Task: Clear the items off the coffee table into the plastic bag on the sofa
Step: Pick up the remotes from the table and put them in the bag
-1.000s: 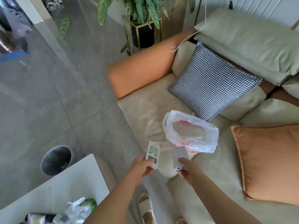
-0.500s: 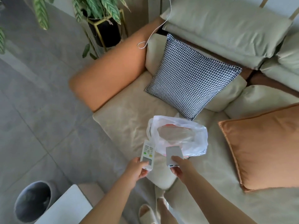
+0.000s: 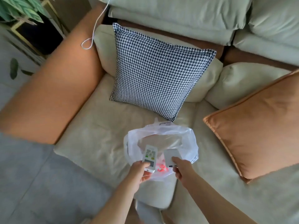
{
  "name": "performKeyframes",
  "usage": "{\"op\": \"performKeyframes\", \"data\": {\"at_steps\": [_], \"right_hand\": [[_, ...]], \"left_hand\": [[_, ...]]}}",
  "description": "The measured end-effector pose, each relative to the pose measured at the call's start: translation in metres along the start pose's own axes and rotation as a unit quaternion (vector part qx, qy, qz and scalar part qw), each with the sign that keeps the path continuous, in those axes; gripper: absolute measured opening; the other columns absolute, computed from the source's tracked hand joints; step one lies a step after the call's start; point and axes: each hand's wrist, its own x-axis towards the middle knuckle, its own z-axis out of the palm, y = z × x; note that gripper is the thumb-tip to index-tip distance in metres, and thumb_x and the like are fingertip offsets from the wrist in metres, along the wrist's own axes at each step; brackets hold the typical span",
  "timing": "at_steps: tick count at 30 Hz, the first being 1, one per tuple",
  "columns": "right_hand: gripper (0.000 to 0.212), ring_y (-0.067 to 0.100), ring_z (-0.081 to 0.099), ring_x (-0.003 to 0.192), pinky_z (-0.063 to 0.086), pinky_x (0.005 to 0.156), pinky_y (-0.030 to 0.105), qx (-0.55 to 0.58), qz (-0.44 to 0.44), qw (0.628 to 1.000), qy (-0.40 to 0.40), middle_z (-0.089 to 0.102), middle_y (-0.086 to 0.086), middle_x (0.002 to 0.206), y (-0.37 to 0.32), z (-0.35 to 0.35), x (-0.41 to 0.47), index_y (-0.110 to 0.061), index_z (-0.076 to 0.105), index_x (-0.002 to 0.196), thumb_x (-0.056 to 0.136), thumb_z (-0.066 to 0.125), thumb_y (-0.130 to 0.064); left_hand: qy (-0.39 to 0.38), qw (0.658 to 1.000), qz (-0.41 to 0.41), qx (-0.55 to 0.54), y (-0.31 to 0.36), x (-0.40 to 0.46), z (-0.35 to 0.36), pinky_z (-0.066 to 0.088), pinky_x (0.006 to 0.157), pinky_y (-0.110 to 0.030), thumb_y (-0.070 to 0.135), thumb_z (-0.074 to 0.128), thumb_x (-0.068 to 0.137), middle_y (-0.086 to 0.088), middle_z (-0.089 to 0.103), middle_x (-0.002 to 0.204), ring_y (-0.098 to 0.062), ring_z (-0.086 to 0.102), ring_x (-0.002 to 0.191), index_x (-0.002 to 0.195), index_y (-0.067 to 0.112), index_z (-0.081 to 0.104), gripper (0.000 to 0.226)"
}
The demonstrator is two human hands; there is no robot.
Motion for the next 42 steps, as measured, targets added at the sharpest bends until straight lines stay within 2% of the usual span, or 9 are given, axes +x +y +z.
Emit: {"op": "performKeyframes", "data": {"at_steps": [5,11,20,23,29,32,34,38,42], "right_hand": [[0.009,0.022,0.049,0.051,0.04,0.047,0.026,0.079,0.039,0.996,0.022,0.053,0.014,0.065,-0.015,0.022,0.038,-0.002,0.05,0.081,0.087,0.044,-0.005],[0.018,0.026,0.056,0.06,0.054,0.063,0.035,0.093,0.016,0.994,0.055,0.059,0.018,0.081,-0.016,0.048,0.087,-0.001,0.049,0.106,0.091,0.041,0.005],[0.045,0.017,0.053,0.051,0.05,0.041,0.021,0.158,0.008,0.982,0.107,0.061,0.019,0.086,-0.001,0.073,0.118,-0.016,0.043,0.119,0.087,0.036,0.016],[0.048,0.016,0.052,0.058,0.051,0.056,0.029,0.125,0.003,0.988,0.091,0.052,0.005,0.069,0.01,0.076,0.113,-0.012,0.041,0.131,0.087,0.045,0.009],[0.041,0.025,0.055,0.085,0.045,0.08,0.039,0.208,-0.021,0.976,0.065,0.062,0.006,0.08,0.022,0.061,0.073,-0.012,0.046,0.127,0.088,0.05,0.001],[0.038,0.025,0.056,0.081,0.048,0.075,0.041,0.195,-0.048,0.978,0.062,0.061,0.005,0.076,0.028,0.046,0.048,-0.01,0.05,0.123,0.086,0.052,-0.001],[0.037,0.024,0.059,0.08,0.052,0.077,0.041,0.183,-0.08,0.976,0.084,0.063,0.004,0.077,0.038,0.036,0.029,-0.008,0.053,0.121,0.085,0.052,-0.001],[0.037,0.016,0.056,0.082,0.041,0.061,0.02,0.073,-0.142,0.976,0.148,0.064,0.001,0.096,0.075,0.016,-0.002,-0.015,0.056,0.121,0.085,0.051,-0.008],[0.034,0.014,0.054,0.087,0.038,0.072,0.02,0.074,-0.125,0.971,0.188,0.058,-0.004,0.098,0.119,0.004,-0.011,-0.012,0.058,0.12,0.087,0.053,-0.011]], "left_hand": [[-0.025,0.997,-0.028,0.066,0.026,0.058,0.016,0.054,0.073,-0.029,0.01,0.048,0.092,-0.012,0.064,0.092,-0.019,0.062,0.078,0.092,0.015,0.056,0.009],[-0.061,0.986,-0.066,0.139,0.037,0.125,0.021,0.053,0.061,-0.028,0.002,0.049,0.087,-0.016,0.065,0.096,-0.022,0.061,0.074,0.108,0.009,0.057,0.024],[-0.1,0.98,0.011,0.172,0.031,0.176,0.027,0.043,0.055,-0.022,-0.013,0.043,0.087,-0.008,0.065,0.095,-0.017,0.053,0.07,0.116,0.016,0.058,0.044],[-0.083,0.975,0.051,0.197,0.028,0.179,0.024,0.041,0.049,-0.02,-0.015,0.04,0.084,-0.012,0.065,0.102,-0.017,0.052,0.068,0.124,0.019,0.057,0.056],[-0.073,0.916,0.104,0.379,0.025,0.134,0.032,0.047,0.073,-0.028,-0.004,0.046,0.087,-0.008,0.06,0.102,-0.027,0.058,0.088,0.116,0.014,0.052,0.035],[-0.095,0.89,0.133,0.425,0.023,0.101,0.041,0.041,0.044,-0.015,-0.006,0.042,0.092,-0.013,0.05,0.072,-0.016,0.052,0.048,0.085,0.002,0.053,0.015],[-0.116,0.893,0.129,0.415,0.015,0.081,0.045,0.041,0.043,-0.015,0.001,0.045,0.094,-0.006,0.05,0.067,-0.011,0.05,0.046,0.077,0.013,0.05,0.021],[-0.139,0.867,0.16,0.452,-0.01,0.048,0.045,0.05,0.063,-0.026,0.012,0.059,0.088,-0.001,0.063,0.087,-0.017,0.06,0.073,0.099,0.015,0.062,0.011],[-0.163,0.801,0.177,0.548,-0.035,0.031,0.053,0.051,0.075,-0.03,0.016,0.061,0.084,-0.002,0.066,0.093,-0.017,0.063,0.074,0.111,0.017,0.059,0.028]]}}
